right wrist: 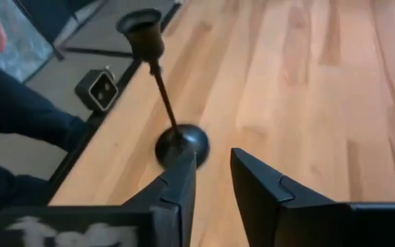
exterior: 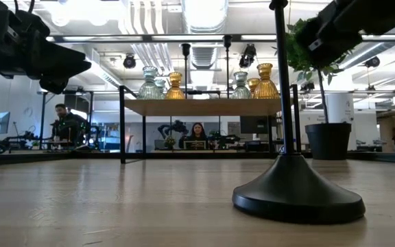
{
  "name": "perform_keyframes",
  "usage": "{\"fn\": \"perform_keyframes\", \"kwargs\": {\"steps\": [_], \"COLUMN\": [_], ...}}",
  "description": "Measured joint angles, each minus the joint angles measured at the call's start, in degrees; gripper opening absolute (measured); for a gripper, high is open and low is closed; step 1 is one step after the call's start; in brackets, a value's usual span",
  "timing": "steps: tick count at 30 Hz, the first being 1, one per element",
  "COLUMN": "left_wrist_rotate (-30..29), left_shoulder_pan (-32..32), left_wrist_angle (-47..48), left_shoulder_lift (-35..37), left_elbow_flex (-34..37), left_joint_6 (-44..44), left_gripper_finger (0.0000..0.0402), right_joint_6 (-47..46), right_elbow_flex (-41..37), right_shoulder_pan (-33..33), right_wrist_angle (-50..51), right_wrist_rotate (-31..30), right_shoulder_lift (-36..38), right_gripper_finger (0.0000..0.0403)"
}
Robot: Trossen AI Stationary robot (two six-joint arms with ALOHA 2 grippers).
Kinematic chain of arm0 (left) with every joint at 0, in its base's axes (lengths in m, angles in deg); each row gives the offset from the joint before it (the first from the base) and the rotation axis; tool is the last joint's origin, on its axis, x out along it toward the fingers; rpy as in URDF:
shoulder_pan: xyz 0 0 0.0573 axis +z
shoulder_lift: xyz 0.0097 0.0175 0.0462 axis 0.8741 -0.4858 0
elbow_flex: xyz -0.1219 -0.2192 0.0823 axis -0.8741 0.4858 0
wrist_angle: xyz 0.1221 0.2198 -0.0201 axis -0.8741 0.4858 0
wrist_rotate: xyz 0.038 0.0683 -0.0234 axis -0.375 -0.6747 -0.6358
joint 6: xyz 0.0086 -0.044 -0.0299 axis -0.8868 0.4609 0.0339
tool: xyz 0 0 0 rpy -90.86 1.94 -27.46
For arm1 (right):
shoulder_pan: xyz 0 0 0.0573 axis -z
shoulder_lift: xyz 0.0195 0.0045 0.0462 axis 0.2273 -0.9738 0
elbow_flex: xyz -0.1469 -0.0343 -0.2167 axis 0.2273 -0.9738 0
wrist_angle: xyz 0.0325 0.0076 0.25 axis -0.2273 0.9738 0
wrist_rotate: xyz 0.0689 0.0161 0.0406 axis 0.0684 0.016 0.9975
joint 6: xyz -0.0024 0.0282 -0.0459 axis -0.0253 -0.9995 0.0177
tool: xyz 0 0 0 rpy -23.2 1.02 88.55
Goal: Pick & Place candle stick holders
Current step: Put the black candle holder on the shelf
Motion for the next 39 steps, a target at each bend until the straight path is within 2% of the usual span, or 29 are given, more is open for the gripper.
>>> {"fn": "perform_keyframes", "kwargs": {"steps": [6, 11, 17, 25, 33, 39], "left_wrist_rotate": [0.01, 0.02, 0.02, 0.04, 0.04, 0.07], "left_shoulder_pan": [0.00, 0.00, 0.00, 0.02, 0.00, 0.00], "left_wrist_angle": [-0.07, -0.09, -0.10, -0.11, -0.11, -0.11], "left_shoulder_lift": [-0.11, -0.13, -0.15, -0.19, -0.28, -0.35], "left_elbow_flex": [0.02, 0.02, 0.04, 0.04, 0.04, 0.04], "left_joint_6": [0.00, 0.00, 0.00, 0.00, 0.02, 0.02], "left_gripper_finger": [0.0147, 0.0147, 0.0147, 0.0147, 0.0147, 0.0147], "right_joint_6": [-0.46, -0.83, -0.92, -1.01, -3.80, -5.87], "right_elbow_flex": [-2.98, -2.37, 2.38, 9.02, 10.17, 10.11], "right_shoulder_pan": [-0.02, 0.02, -0.02, -0.02, -0.02, -0.02], "right_wrist_angle": [-15.12, -25.99, -28.01, -27.80, -27.12, -26.75], "right_wrist_rotate": [2.72, 3.48, 5.78, 6.01, 10.20, 10.55], "right_shoulder_lift": [-9.04, -17.01, -24.48, -30.05, -30.61, -30.41], "right_gripper_finger": [0.0108, 0.0114, 0.0117, 0.0096, 0.0069, 0.0069]}}
